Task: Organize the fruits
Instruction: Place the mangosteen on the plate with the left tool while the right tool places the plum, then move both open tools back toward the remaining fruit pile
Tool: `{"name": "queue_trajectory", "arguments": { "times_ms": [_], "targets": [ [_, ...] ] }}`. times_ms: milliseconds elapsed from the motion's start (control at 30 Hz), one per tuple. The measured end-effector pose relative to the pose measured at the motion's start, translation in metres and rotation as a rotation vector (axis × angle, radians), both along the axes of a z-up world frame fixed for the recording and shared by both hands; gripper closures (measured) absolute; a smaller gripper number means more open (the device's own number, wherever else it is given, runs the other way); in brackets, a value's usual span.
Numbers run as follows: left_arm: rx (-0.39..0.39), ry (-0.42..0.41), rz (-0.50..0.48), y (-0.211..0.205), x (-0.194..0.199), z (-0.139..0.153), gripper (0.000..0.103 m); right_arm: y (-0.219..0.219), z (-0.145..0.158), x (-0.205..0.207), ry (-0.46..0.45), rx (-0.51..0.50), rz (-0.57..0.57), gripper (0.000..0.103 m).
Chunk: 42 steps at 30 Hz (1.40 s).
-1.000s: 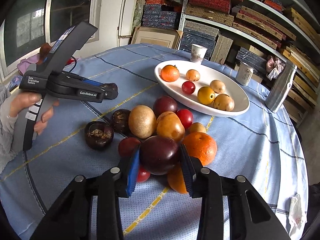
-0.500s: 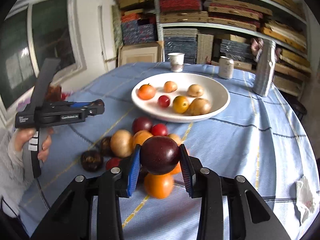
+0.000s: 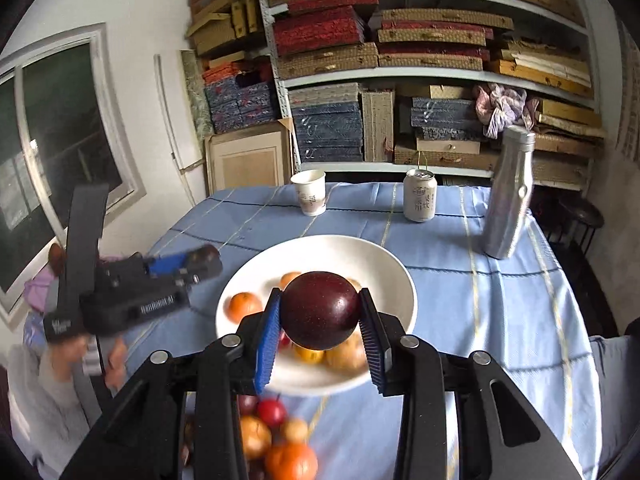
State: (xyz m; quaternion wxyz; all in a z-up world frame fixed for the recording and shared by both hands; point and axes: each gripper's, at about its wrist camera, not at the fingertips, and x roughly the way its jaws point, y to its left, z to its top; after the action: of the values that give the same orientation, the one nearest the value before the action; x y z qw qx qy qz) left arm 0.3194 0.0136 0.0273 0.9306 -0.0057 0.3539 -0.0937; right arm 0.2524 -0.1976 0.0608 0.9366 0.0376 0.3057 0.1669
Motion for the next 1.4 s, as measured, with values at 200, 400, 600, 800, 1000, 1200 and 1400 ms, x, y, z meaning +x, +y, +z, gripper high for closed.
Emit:
{"name": "queue_trajectory", "arguments": {
  "times_ms": [200,400,600,800,1000,1200,1400],
  "targets": [
    [-0.005,0.086,0.023,0.005,0.049,-0.041,0.061,0.016,-0.043,0.061,0.098,0.01,-0.01,0.065],
    [-0.022,0.141,0.0,0.01,0.071,-0.069,0.061,0.016,-0.087,0.093,0.188,0.0,-0.029,0.065],
    [0.003,0.141,-0.011,0.005,0.078,-0.077,0.06,0.017,-0.103,0.106,0.237,0.004,-0.024,0.062],
    [-0.02,0.121,-0.003,0.01,0.072,-0.07,0.059,0.013,-0.086,0.095,0.195,0.032,-0.024,0.058],
    [-0.039,0.037,0.02,0.02,0.039,-0.031,0.053,0.011,-0.024,0.048,0.041,0.102,0.023,0.049],
    [0.024,-0.03,0.021,0.013,-0.015,-0.008,0.041,0.01,0.009,-0.018,-0.079,0.122,0.056,0.036],
    [0.038,0.004,0.008,0.016,-0.079,-0.039,0.03,-0.002,-0.016,-0.07,-0.104,0.089,0.019,0.025]
  ]
}}
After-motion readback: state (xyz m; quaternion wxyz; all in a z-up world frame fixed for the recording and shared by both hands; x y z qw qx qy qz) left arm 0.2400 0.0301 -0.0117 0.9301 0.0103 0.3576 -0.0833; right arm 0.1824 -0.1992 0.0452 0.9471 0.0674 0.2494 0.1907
